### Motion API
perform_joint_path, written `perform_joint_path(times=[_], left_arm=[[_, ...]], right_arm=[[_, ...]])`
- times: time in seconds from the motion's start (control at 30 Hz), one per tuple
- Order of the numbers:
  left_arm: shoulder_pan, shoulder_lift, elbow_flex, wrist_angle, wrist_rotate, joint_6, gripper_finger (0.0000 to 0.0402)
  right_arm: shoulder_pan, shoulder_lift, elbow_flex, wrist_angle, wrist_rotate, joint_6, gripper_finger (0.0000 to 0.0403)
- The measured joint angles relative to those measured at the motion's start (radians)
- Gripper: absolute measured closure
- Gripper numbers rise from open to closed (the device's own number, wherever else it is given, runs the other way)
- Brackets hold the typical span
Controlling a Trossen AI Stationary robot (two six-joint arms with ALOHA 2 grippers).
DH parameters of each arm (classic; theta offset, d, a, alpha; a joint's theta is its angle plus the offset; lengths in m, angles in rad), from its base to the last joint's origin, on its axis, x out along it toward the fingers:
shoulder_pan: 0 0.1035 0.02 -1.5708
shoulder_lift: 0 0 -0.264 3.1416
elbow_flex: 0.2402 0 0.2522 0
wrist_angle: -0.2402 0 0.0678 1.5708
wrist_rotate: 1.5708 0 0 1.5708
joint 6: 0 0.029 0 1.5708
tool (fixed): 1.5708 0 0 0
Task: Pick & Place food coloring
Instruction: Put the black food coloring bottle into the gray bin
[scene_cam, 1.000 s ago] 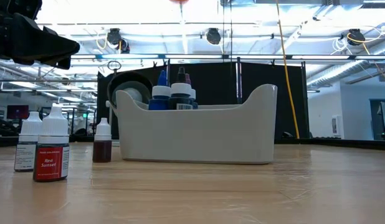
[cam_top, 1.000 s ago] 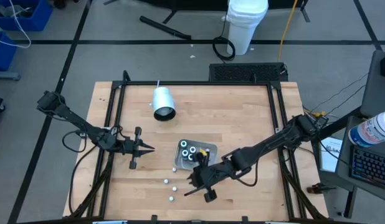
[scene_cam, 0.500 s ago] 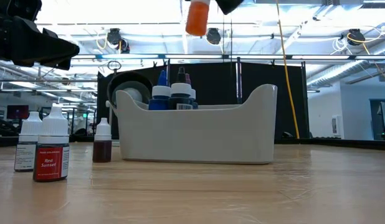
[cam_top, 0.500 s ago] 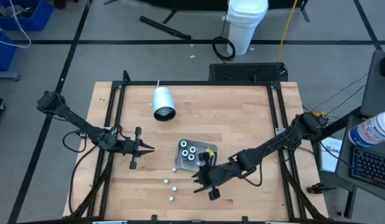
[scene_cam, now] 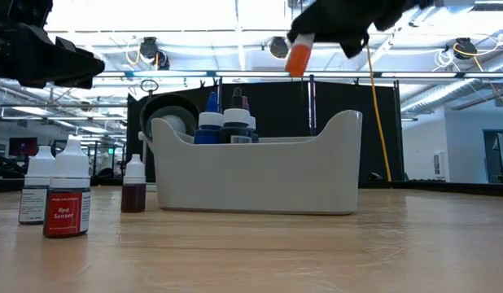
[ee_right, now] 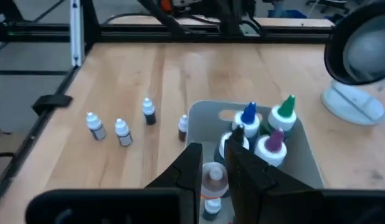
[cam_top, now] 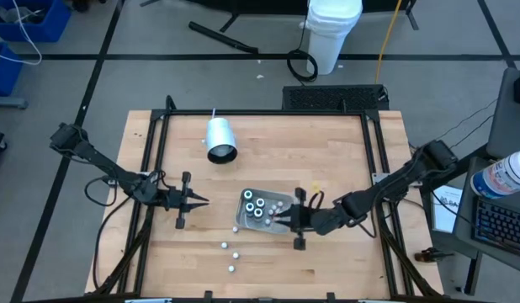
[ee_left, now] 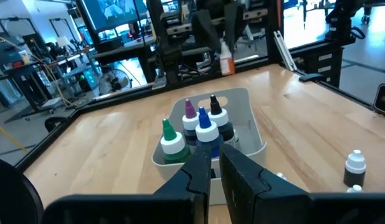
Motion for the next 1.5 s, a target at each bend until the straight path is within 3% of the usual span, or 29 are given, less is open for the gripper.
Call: perform_joint_path(times=[0.2, 0.33, 0.67, 0.93, 1.2, 1.5], left_arm=[[0.0, 0.0, 0.0, -0.015, 0.044, -0.092, 0.036], [0.0, 0.0, 0.0, -0.018, 0.059, -0.072, 0.036], [0.0, 0.0, 0.0, 0.01, -0.003, -0.034, 0.036], [0.0, 0.0, 0.0, 0.065, -0.017, 0.115, 0.036], [0.0, 0.0, 0.0, 0.157, -0.028, 0.078, 0.036], [0.0, 0.0, 0.0, 0.188, -0.113, 0.042, 0.036]], right_arm=[[-0.001, 0.003, -0.041, 0.019, 0.037, 0.041, 0.0357], [-0.001, 0.003, -0.047, 0.018, 0.099, 0.025, 0.0357], [-0.016, 0.003, -0.047, -0.012, 0.096, 0.043, 0.0357], [-0.038, 0.004, -0.047, 0.016, 0.093, 0.009, 0.0357], [-0.071, 0.004, -0.047, 0.019, 0.091, 0.065, 0.0357], [-0.066, 0.004, -0.047, 0.013, 0.088, 0.023, 0.0357]])
